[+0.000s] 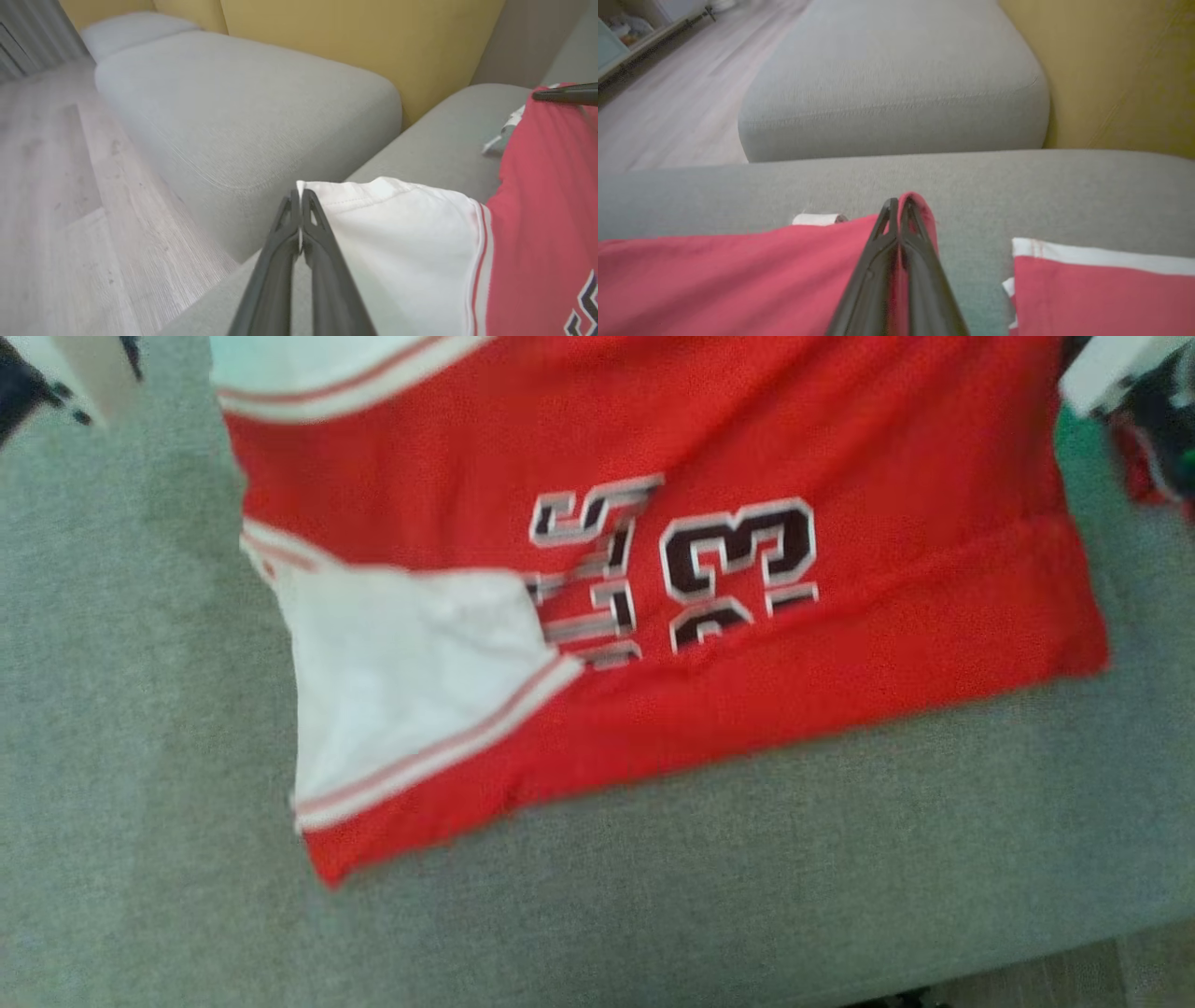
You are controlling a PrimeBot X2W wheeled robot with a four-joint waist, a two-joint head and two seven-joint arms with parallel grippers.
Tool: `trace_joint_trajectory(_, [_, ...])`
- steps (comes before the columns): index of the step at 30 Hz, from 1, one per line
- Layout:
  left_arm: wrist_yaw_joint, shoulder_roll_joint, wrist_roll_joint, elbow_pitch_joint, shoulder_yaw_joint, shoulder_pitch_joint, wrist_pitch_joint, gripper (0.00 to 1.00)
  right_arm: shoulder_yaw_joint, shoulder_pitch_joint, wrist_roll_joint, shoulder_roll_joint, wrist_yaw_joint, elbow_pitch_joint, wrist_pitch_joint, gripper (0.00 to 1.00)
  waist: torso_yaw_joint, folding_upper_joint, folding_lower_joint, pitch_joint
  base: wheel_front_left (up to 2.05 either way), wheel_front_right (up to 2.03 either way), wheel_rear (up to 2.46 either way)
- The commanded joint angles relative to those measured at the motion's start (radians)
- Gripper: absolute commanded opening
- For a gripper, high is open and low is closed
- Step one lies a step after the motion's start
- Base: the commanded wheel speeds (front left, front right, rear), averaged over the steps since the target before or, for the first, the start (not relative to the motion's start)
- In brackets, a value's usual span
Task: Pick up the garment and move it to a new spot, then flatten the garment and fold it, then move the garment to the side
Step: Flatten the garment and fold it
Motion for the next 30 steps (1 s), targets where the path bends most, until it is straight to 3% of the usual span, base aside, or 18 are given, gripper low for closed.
trace_joint_trajectory(1, [0.002,0.048,0.013,-0.007,0.06,-0.063,-0.026,0.0,-0.013,-0.008,0.012,-0.03,-0.001,-0.026,-0.018,0.0,0.001,0.0,0.0001,-0.005,0.0,0.0,0.0])
trace_joint_trajectory(7, [0.002,0.031,-0.001,0.009,0.041,-0.032,-0.158,0.0,0.008,0.053,0.075,-0.086,-0.001,-0.088,-0.038,0.0,0.015,0.0,0.0001,-0.044,0.0,0.0,0.0])
trace_joint_trajectory(15, [0.003,0.107,-0.03,-0.096,-0.009,0.126,-0.277,0.0,0.03,0.199,0.138,-0.174,-0.001,-0.161,-0.071,0.0,0.042,0.0,0.0001,-0.096,0.0,0.0,0.0])
trace_joint_trajectory(22, [0.06,0.189,-0.052,-0.224,-0.045,0.321,-0.351,0.0,0.048,0.312,0.152,-0.22,-0.001,-0.212,-0.116,0.0,0.066,0.0,0.0001,-0.14,0.0,0.0,0.0])
trace_joint_trajectory(30, [0.146,0.216,-0.057,-0.339,-0.086,0.488,-0.433,0.0,0.047,0.415,0.166,-0.262,-0.001,-0.233,-0.14,0.0,0.095,0.0,0.0001,-0.157,0.0,0.0,0.0])
